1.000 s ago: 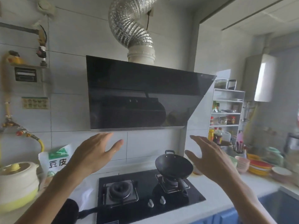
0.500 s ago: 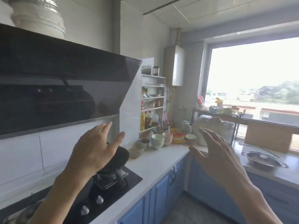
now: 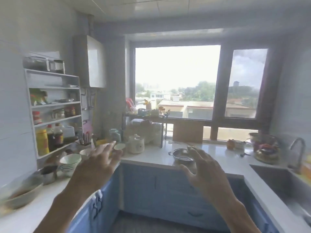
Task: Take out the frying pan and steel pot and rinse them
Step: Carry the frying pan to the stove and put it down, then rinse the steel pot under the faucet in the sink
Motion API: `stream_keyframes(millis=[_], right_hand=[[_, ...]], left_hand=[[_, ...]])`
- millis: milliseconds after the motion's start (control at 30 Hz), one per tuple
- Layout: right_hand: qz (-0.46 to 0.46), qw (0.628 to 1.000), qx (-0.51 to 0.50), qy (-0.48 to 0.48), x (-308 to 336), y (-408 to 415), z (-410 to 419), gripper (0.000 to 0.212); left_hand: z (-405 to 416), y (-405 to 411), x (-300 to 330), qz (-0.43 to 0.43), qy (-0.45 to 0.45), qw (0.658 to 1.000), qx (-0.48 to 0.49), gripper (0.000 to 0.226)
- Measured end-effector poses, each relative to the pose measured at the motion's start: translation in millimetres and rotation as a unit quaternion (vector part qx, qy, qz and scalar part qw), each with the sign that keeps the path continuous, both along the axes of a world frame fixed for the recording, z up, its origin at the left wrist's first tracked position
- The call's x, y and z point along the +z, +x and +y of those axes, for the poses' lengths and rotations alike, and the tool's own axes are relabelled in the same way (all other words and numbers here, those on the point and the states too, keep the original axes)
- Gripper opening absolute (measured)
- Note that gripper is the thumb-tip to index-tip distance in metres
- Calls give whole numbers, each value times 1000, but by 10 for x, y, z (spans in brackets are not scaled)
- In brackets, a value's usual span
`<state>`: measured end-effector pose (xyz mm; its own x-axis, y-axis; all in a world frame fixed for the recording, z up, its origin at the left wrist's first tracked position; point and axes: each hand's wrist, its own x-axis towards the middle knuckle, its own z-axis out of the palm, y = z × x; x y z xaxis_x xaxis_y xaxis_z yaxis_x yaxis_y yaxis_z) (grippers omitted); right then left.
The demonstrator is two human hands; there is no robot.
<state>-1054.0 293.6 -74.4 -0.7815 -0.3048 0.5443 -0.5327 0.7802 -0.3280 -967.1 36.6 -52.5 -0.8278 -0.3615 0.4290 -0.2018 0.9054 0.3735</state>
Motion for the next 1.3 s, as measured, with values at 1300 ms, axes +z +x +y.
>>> stream_keyframes(millis=[1300], right_hand=[[-415, 884, -73, -202, -2620, -8372, 1032, 28]], left_hand=[[-8, -8898, -2940, -190, 400, 891, -99, 41]])
